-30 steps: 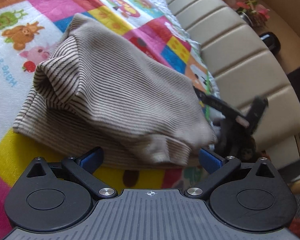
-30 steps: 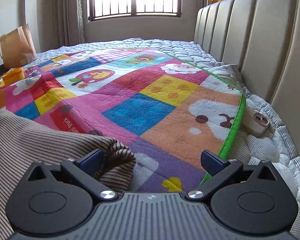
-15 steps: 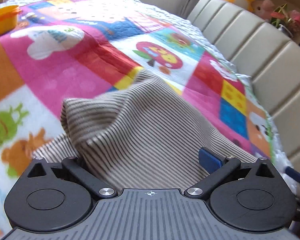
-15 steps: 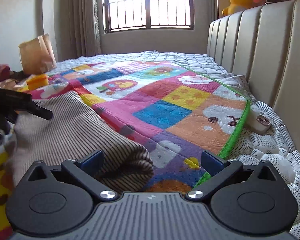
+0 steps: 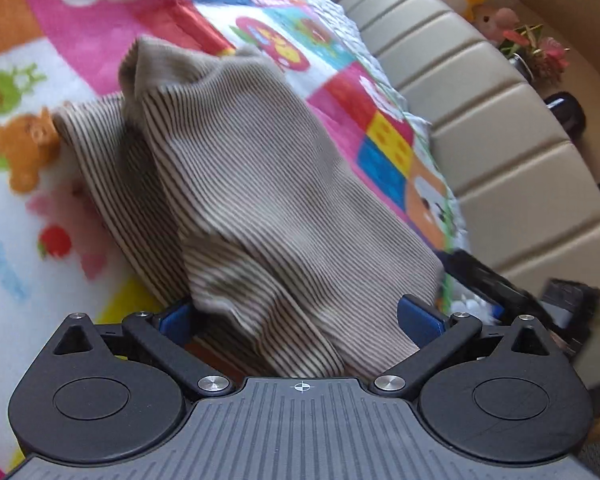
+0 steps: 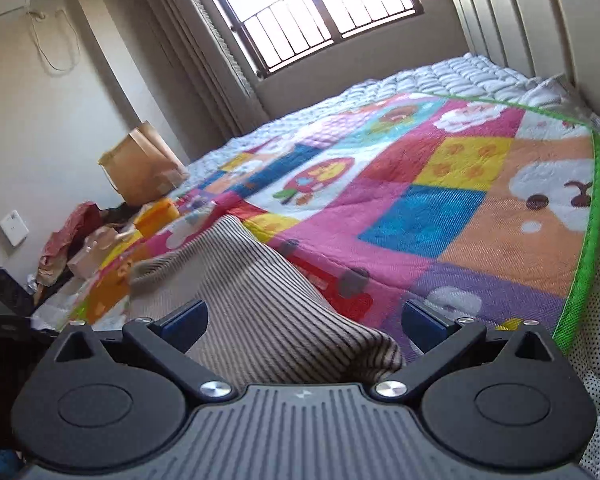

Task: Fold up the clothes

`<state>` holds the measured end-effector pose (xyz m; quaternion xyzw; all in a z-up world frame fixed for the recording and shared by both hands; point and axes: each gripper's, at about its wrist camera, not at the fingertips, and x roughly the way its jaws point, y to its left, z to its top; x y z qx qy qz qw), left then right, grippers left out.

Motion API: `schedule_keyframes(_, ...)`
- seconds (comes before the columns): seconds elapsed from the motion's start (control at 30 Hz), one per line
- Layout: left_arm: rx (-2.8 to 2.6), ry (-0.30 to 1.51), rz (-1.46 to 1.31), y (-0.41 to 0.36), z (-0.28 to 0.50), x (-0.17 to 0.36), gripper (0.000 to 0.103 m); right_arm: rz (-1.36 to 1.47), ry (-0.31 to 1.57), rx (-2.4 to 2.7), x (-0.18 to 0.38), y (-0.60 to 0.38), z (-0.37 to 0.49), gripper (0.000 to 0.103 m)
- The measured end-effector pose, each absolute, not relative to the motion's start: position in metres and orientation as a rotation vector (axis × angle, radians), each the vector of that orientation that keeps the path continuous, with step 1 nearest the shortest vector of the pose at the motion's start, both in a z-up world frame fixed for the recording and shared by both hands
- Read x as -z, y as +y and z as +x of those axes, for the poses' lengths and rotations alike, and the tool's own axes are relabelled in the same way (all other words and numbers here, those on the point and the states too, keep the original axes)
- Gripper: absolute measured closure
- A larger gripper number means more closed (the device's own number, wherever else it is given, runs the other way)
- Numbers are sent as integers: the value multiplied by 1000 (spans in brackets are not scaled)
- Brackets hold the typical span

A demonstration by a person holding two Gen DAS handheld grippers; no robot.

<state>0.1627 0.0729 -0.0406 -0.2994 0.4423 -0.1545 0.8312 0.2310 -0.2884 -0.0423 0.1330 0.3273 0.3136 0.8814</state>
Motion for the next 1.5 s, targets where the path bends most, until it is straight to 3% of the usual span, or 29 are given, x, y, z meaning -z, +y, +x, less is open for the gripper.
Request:
schedule_keyframes(0.13,344,931,-679,76,170,45,0,259,730,-662,61,-285,227,0)
schedule_keyframes(0.2,352,925,-681,78,179,46,1,279,737,-711,59,-287,215,7)
schedule_keyframes(0.3,343,930,-666,80,197,46,12,256,734,-714,57,-282,195,11)
schedule_keyframes(0.53,315,929,-613,91,233,43,14,227,738,-739,52,-253,147,11)
schedule_keyframes(0.63,290,919,-601,99,242,42,17,144,725,-749,49,-235,129,6)
schedule_keyframes(0.77,251,914,-529,104,217,32,14,59,718,-730,42,-233,116,0)
schedule_keyframes(0.83,231,899,-436,101,193,26,7,50,702,-708,35,-240,113,0)
schedule_keyframes(1.0,217,852,-343,89,141,32,6,71,609,-614,13,-254,118,0)
schedule_keyframes(1.2,176,807,-231,66,115,38,5,-59,695,-498,58,-230,132,0)
schedule_keyframes(1.5,172,810,-211,63,116,39,3,-102,755,-533,55,-232,127,0)
